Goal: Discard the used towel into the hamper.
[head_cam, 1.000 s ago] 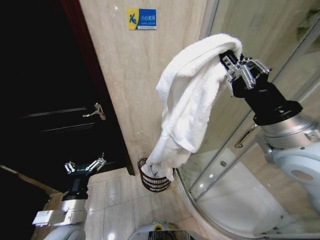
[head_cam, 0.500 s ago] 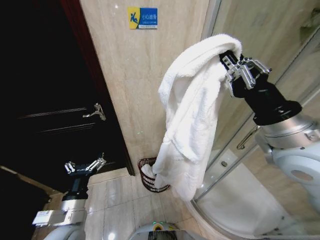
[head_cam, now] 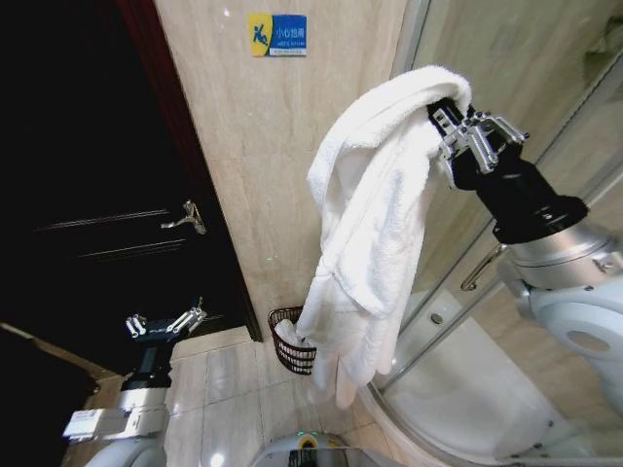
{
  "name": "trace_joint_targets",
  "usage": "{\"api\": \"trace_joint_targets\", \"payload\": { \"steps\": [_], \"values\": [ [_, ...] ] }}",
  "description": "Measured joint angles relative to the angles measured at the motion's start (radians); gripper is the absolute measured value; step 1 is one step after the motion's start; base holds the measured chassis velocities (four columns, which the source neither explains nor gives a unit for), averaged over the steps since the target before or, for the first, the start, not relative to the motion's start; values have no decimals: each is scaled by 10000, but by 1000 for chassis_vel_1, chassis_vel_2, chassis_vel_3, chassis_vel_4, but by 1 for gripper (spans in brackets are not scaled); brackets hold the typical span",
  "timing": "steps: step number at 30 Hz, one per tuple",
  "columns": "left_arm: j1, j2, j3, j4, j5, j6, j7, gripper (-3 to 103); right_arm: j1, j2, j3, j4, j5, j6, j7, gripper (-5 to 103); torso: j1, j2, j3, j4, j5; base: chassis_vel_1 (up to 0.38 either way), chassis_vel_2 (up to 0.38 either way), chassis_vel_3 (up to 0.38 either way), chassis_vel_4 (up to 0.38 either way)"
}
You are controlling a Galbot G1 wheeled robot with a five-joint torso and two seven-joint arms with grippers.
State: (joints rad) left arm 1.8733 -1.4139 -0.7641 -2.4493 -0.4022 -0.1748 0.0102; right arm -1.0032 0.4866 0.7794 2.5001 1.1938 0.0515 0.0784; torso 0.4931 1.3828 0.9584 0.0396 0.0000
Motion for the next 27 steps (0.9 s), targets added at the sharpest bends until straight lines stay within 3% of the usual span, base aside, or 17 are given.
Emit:
{"api": "trace_joint_targets", "payload": {
  "steps": [27],
  "values": [
    [0,-1,1,0,0,0,0,100,0,0,0,-2,0,1,0,9,-1,0,-1,-1,-7,23,21,-20,-22]
  ]
}}
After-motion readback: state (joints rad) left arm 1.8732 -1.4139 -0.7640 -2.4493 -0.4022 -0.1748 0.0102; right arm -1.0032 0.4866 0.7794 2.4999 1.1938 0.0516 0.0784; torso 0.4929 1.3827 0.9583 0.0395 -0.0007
